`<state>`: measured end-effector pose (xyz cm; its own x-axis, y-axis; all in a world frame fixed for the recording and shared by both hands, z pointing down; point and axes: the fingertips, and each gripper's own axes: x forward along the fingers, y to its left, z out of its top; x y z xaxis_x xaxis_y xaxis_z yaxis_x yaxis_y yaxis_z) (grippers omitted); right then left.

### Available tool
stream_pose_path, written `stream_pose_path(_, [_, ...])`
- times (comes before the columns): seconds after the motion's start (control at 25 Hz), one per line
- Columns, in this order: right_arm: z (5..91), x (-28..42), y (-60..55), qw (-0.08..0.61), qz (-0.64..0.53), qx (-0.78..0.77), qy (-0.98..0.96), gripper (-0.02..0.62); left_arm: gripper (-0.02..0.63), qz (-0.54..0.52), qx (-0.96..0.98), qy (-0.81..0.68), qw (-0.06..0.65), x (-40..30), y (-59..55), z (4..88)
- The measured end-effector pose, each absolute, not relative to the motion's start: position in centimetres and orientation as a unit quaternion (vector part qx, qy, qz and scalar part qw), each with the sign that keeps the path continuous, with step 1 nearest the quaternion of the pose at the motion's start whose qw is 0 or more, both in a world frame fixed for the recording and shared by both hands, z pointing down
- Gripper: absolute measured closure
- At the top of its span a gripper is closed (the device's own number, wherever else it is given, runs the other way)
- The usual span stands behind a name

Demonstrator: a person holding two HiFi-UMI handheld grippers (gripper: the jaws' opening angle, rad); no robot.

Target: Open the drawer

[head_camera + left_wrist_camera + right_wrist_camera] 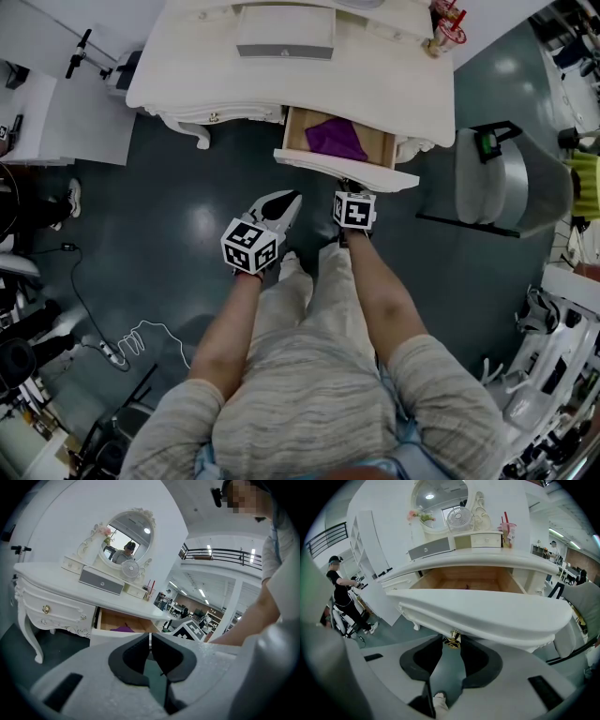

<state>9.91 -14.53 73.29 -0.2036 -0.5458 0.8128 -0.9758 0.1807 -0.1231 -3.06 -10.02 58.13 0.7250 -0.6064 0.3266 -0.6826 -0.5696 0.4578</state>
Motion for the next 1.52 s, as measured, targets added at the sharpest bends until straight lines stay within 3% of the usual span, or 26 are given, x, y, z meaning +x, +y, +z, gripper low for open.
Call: stream_pose_path(1.52, [73.3,9.5,-10.7,0.323,0.348,0.542,-0.693,0.477,0.578,0.07,0.885,-0.365,0.279,-3.3,-8.8,57.6])
